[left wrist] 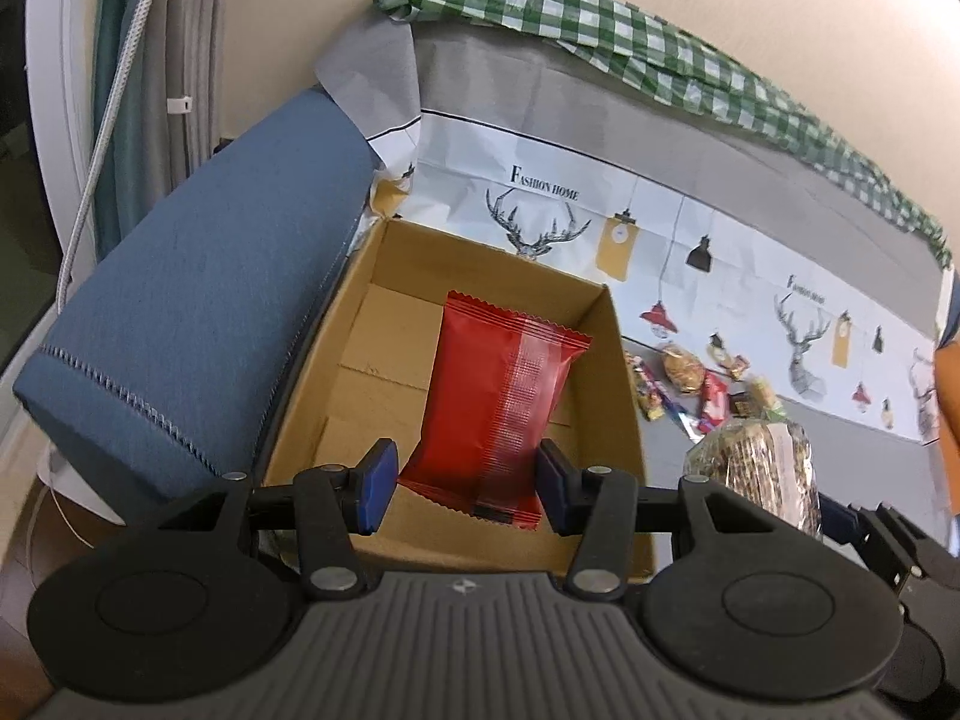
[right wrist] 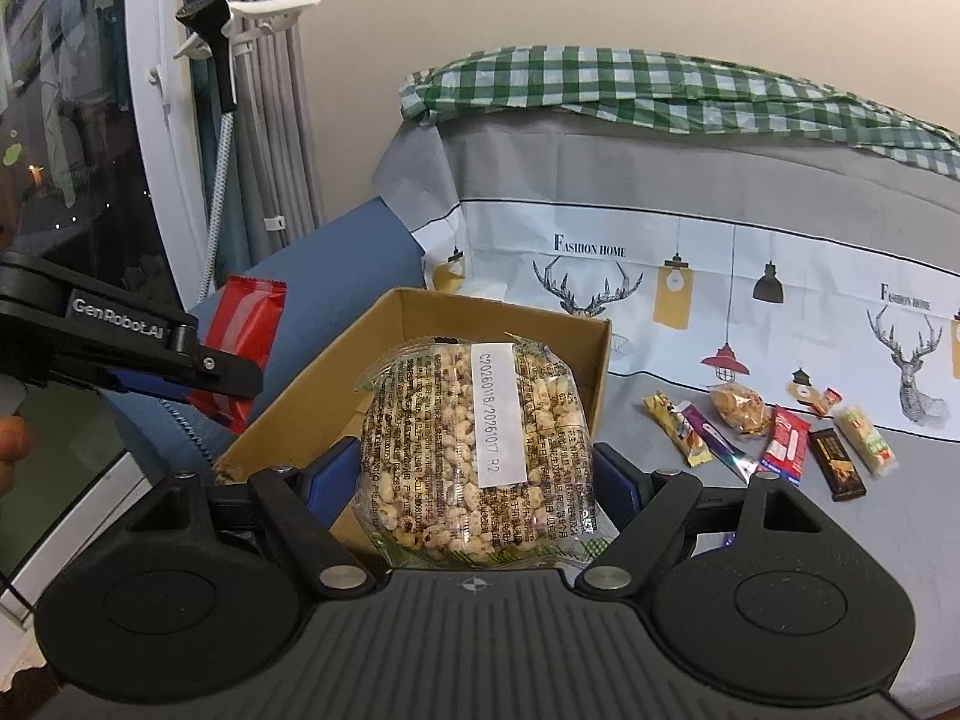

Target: Organize snacks

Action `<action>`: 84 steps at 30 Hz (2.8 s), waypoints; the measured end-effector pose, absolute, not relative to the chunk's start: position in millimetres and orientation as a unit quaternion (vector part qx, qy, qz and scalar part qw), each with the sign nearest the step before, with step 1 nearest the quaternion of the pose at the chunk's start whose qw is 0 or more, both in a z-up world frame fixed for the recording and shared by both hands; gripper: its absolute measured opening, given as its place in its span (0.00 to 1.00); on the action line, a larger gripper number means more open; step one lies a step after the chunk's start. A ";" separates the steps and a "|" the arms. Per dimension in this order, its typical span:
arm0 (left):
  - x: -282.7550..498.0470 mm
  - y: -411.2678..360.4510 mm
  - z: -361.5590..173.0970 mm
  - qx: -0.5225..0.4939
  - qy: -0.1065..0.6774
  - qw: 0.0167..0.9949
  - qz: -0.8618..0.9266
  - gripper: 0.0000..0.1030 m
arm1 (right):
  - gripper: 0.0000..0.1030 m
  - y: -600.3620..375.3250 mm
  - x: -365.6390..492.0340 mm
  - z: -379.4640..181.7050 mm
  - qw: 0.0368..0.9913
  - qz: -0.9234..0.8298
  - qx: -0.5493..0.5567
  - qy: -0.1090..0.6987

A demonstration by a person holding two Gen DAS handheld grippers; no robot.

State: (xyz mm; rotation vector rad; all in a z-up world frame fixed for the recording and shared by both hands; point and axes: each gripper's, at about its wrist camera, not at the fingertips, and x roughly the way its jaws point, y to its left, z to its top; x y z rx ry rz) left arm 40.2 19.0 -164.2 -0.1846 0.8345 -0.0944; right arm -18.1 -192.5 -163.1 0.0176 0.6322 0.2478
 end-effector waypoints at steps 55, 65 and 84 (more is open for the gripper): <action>33.8 7.0 -248.9 -0.050 0.487 0.871 0.038 1.00 | 0.99 -192.5 2.3 -216.1 0.916 0.119 0.013 0.383; -6.8 -16.8 -218.8 -0.032 0.443 0.895 0.037 1.00 | 0.99 -201.6 -54.7 -185.8 0.938 0.135 -0.001 0.321; -44.2 -35.7 -197.1 -0.008 0.411 0.911 0.025 1.00 | 0.99 -217.1 -92.2 -166.2 0.953 0.132 0.014 0.273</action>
